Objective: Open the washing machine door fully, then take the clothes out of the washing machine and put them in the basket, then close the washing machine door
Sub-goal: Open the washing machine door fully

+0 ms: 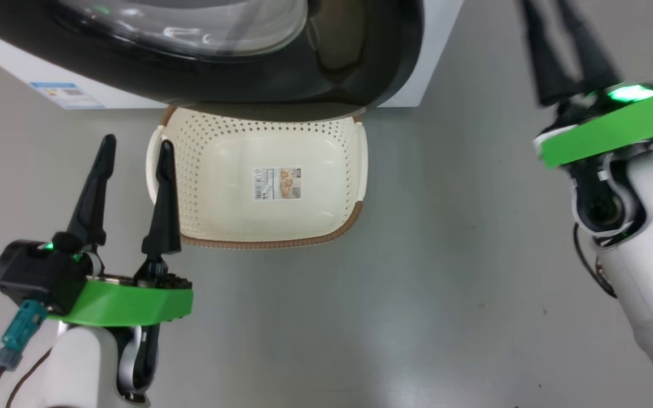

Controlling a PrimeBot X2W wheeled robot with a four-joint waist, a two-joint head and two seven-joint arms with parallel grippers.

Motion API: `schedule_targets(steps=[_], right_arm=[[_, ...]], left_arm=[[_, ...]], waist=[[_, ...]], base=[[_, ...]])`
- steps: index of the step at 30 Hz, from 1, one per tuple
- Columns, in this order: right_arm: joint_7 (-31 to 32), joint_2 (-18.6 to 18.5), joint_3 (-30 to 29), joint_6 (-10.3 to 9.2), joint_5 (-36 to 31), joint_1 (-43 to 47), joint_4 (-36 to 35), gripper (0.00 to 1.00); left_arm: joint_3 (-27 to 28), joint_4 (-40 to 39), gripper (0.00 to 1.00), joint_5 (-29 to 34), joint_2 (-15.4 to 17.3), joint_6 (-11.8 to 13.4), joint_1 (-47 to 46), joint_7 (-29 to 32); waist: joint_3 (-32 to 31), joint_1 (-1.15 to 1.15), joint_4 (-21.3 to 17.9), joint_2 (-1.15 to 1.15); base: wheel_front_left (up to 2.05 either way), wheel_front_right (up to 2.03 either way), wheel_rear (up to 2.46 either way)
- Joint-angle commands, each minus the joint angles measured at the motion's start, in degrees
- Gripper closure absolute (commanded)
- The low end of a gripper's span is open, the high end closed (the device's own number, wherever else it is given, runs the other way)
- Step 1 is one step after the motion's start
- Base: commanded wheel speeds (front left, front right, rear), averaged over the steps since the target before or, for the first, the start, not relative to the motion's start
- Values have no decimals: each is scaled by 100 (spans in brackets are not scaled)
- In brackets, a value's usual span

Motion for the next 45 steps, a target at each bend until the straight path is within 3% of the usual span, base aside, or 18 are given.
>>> schedule_targets(steps=[1,7,17,27,45], right_arm=[[-47,147,-249,44,-337,212,-283,0],[-51,845,-1270,44,-2295,1069,-1005,0],[-52,1247,-1640,44,-4269,1969,-1825,0],[-52,1342,-1755,44,-4547,2503,-2057,0],[-52,1348,-1716,44,-4364,2666,-2105,0]], left_arm=[[197,-161,0,53,155,-32,140,-27],[214,-168,0,44,153,-32,139,-27],[207,-211,0,9,149,-32,225,-27],[199,-289,0,-37,145,-32,242,-27],[199,-289,0,10,142,-32,263,-27]], waist=[[-16,0,-69,0],[-44,0,-106,0],[-138,0,-132,0],[-139,0,-118,0],[-168,0,-126,0]], base=[[0,0,0],[0,0,0],[0,0,0],[0,0,0],[0,0,0]])
